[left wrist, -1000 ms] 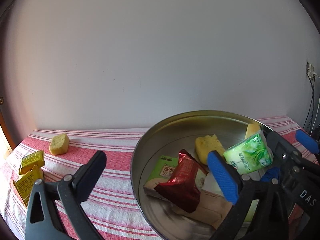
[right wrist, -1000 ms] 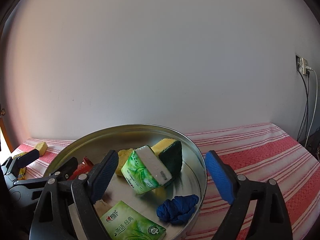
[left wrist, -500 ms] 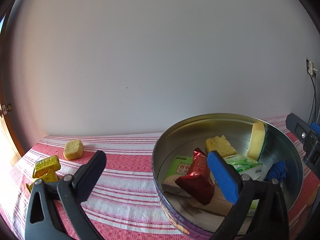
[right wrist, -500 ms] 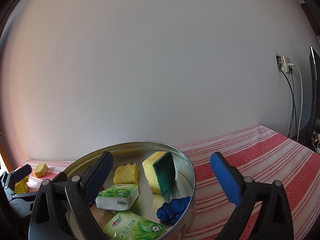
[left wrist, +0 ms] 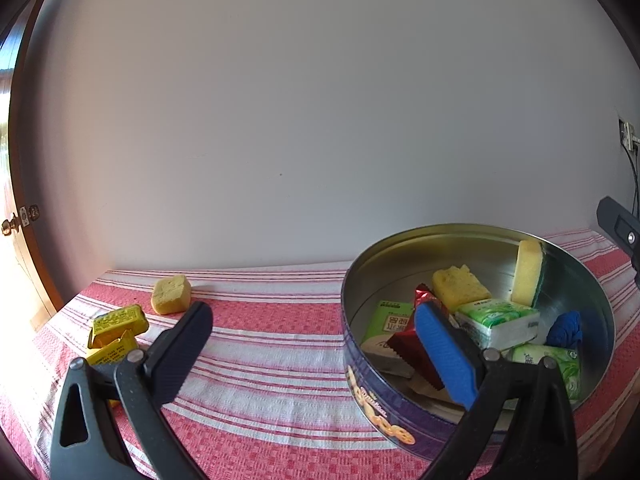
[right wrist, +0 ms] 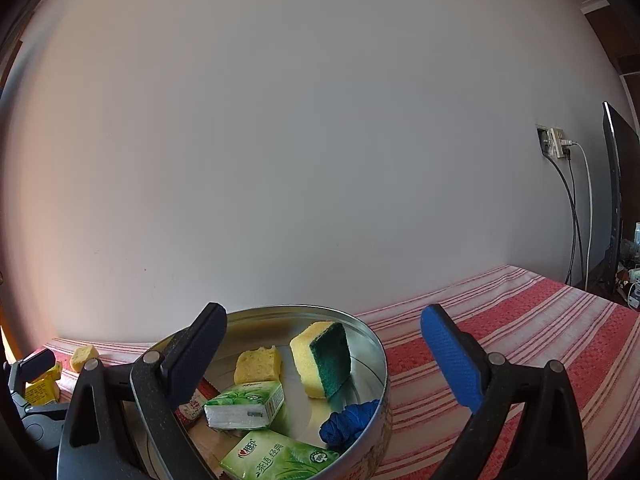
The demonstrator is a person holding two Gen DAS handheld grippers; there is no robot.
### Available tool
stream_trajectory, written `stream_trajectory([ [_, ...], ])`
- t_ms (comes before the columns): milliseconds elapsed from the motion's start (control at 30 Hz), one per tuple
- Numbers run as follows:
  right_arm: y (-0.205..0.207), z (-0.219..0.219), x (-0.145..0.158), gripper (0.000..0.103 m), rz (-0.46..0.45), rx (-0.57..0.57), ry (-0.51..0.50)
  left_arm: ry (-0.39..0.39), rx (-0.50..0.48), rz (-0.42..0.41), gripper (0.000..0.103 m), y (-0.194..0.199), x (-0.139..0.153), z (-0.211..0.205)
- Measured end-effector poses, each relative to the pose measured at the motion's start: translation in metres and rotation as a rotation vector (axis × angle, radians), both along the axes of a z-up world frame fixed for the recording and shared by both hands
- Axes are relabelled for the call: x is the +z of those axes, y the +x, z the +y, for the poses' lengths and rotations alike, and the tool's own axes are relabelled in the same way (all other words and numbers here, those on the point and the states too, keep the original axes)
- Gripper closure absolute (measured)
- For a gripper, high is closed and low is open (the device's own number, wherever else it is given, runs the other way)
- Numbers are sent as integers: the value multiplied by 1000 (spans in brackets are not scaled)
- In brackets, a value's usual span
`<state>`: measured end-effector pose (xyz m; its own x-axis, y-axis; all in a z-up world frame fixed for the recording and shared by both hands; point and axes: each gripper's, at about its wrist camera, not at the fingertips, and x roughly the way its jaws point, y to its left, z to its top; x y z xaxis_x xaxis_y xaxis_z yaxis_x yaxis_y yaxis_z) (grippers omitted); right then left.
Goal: Organize objects
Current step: 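Release the red packet and tissue pack into the tin from both grippers, then move both grippers to the yellow snack packets beside the tin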
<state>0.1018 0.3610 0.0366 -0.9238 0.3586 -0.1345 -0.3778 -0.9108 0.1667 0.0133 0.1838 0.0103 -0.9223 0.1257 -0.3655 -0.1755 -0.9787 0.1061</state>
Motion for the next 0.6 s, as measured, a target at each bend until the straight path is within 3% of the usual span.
stream_trajectory([
  [367,1,-5,-4,4,-10,15,-33,30,47,-43,1,3,-1,-31],
  [600,3,-23,-6,4,-35,56,-31,21,136,-77,1,-1,-4,-72],
])
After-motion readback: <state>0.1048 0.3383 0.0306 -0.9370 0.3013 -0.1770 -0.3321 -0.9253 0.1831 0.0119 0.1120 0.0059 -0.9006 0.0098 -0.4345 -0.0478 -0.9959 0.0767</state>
